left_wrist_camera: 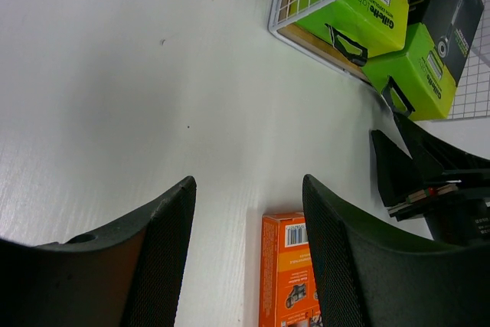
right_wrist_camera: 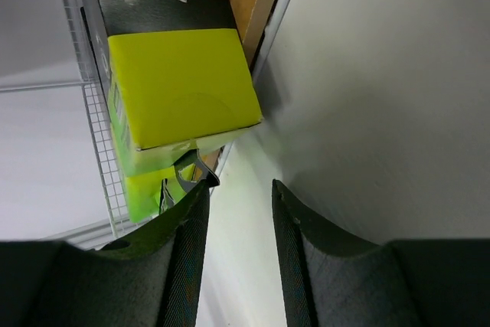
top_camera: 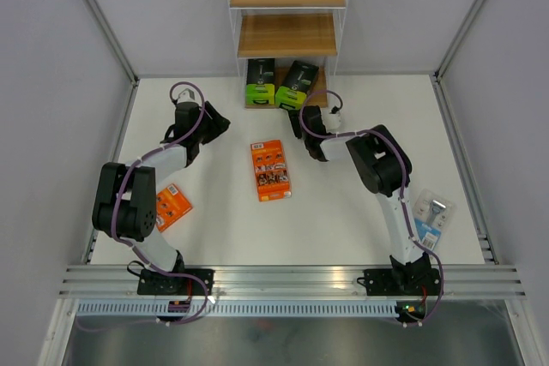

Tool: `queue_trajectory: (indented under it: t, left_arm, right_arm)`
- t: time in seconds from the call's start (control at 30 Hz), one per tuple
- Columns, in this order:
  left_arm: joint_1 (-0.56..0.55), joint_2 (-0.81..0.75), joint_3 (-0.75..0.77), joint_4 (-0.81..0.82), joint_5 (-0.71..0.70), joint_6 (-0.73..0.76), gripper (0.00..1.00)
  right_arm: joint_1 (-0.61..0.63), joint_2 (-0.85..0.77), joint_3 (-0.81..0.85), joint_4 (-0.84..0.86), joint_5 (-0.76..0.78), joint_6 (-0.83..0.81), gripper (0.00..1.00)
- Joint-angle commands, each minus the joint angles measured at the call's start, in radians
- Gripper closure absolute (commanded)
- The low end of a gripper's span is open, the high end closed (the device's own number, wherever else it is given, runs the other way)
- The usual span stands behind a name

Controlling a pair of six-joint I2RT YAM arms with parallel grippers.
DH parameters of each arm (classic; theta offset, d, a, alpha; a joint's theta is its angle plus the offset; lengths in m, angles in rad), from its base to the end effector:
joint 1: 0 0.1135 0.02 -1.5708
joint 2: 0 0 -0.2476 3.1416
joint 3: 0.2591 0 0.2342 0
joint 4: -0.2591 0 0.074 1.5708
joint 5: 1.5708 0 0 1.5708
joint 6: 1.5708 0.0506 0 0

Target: Place and organize the shaving razors onto the shelf

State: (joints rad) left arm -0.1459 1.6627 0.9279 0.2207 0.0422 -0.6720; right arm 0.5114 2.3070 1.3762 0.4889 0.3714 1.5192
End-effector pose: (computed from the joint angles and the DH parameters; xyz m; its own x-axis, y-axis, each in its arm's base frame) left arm 0.3552 -0.0544 0.1916 -0.4938 -0.5561 -0.6685 -0.1608 0.8139 -0.5583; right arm 0.4268 0.2185 0.0994 -0.1889 0.9611 -0.2016 0.3637 0.2592 0.8947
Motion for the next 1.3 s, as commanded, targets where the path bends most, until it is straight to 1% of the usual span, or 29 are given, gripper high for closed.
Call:
queue_trajectory:
  t: [0.0, 0.27, 0.43, 0.47, 0.53, 0.57, 0.6, 0.9, 0.93, 0.97, 1.07, 1.27]
  left_arm:
    - [0.005, 0.002, 0.002, 0.051, 0.025, 0.017, 0.37]
    - [0.006, -0.004, 0.005, 0.045, 0.016, 0.028, 0.37]
    - [0.011, 0.005, 0.005, 0.045, 0.016, 0.028, 0.37]
    - [0.012, 0.006, 0.005, 0.046, 0.018, 0.028, 0.37]
    - [0.014, 0.006, 0.005, 0.046, 0.019, 0.029, 0.37]
    - [0.016, 0.005, 0.005, 0.048, 0.021, 0.031, 0.37]
    - [0.016, 0.005, 0.005, 0.049, 0.021, 0.029, 0.37]
    - [0.017, 0.005, 0.009, 0.049, 0.03, 0.028, 0.37]
    - [0.017, 0.005, 0.009, 0.049, 0.028, 0.028, 0.37]
    - [0.017, 0.003, 0.008, 0.046, 0.03, 0.026, 0.37]
    - [0.017, -0.003, 0.006, 0.045, 0.03, 0.028, 0.37]
    - [0.017, -0.012, 0.005, 0.04, 0.028, 0.025, 0.37]
  right_arm:
    - [0.004, -0.015, 0.018, 0.02, 0.008, 0.006, 0.55]
    - [0.004, 0.005, 0.086, -0.003, 0.046, -0.024, 0.53]
    - [-0.005, 0.038, 0.132, -0.012, 0.066, -0.031, 0.56]
    - [-0.005, 0.045, 0.145, -0.015, 0.07, -0.031, 0.59]
    - [-0.011, 0.06, 0.155, -0.018, 0.064, -0.031, 0.63]
    - [-0.013, 0.063, 0.156, -0.016, 0.061, -0.031, 0.68]
    - [-0.016, 0.063, 0.155, -0.016, 0.061, -0.031, 0.7]
    - [-0.017, 0.045, 0.112, -0.012, 0.049, -0.03, 0.82]
    - [-0.016, 0.042, 0.101, -0.012, 0.049, -0.028, 0.85]
    - [-0.017, 0.04, 0.095, -0.01, 0.047, -0.025, 0.91]
    - [-0.017, 0.029, 0.066, 0.005, 0.049, -0.014, 1.0]
    - [-0.034, -0.011, 0.024, 0.007, 0.049, -0.043, 1.0]
